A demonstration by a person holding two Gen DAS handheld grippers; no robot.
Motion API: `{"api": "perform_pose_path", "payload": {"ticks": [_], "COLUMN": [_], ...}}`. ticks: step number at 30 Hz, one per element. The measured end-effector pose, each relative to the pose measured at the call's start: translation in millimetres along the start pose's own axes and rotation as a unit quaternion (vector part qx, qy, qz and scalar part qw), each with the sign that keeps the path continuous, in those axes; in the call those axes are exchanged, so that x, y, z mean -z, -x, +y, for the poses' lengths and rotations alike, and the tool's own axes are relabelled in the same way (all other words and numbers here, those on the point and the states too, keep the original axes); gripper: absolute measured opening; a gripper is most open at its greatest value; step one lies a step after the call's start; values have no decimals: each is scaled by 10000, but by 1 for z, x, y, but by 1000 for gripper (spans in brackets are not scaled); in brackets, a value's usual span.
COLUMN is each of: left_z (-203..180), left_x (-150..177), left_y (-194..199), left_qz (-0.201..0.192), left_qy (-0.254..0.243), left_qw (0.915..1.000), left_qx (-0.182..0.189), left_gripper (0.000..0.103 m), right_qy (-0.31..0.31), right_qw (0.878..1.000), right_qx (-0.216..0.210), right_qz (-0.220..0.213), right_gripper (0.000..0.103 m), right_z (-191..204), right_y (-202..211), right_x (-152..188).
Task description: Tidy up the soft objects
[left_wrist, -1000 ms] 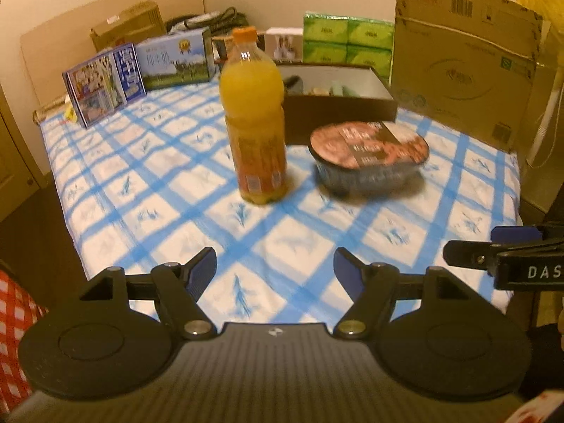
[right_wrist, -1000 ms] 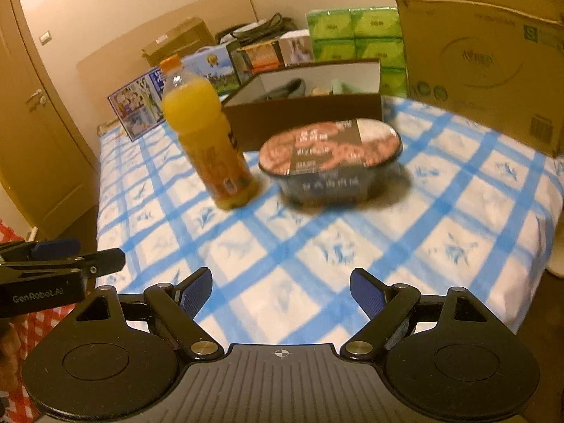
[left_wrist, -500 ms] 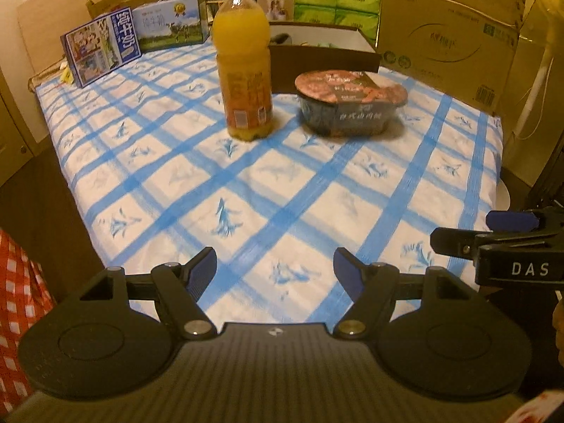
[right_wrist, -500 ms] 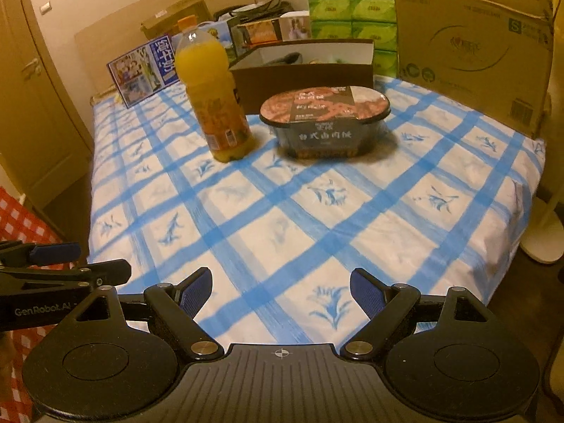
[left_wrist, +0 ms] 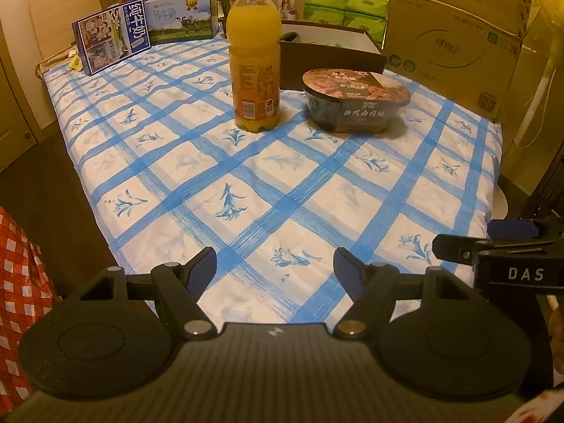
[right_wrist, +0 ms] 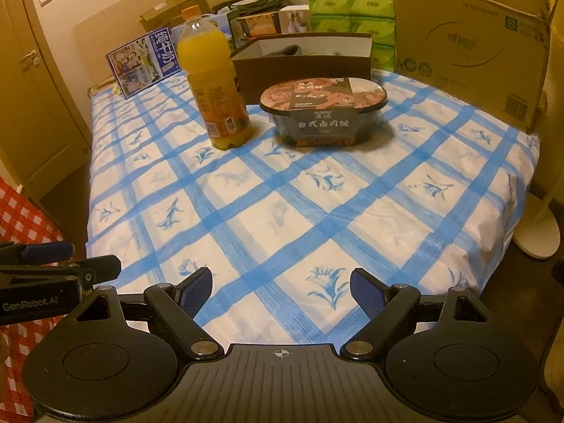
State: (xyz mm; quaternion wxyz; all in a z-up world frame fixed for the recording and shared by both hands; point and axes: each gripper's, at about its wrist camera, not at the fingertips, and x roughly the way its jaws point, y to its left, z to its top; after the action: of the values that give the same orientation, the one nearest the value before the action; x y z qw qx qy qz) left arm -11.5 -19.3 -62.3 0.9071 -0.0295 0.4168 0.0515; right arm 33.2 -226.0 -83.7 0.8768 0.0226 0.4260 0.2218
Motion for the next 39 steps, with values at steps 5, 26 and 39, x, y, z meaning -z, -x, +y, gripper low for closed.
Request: {"api": "perform_pose_path", "payload": {"ticks": [5,26,39], "left_z": [-1,-7,-7], "left_x": [-1,-6,-6], "left_y": [1,-6,-6], "left_qz": [-33,-20,-21], "left_qy": [-19,-63,-59], "left_qw": [10000,9999,9999], "left_qx": [19,90,93], "left_gripper": [71,71,71], "right_qy": [4,-52,-52], "right_qw": [10000,10000,10000], "right_qx": [-1,-6,-1], "right_qz": [-21,5,6], "right_gripper": [85,85,85], "right_z": [1,-3,-2], "right_y": [2,-3,-4], "right_x": [0,-1,-1]}}
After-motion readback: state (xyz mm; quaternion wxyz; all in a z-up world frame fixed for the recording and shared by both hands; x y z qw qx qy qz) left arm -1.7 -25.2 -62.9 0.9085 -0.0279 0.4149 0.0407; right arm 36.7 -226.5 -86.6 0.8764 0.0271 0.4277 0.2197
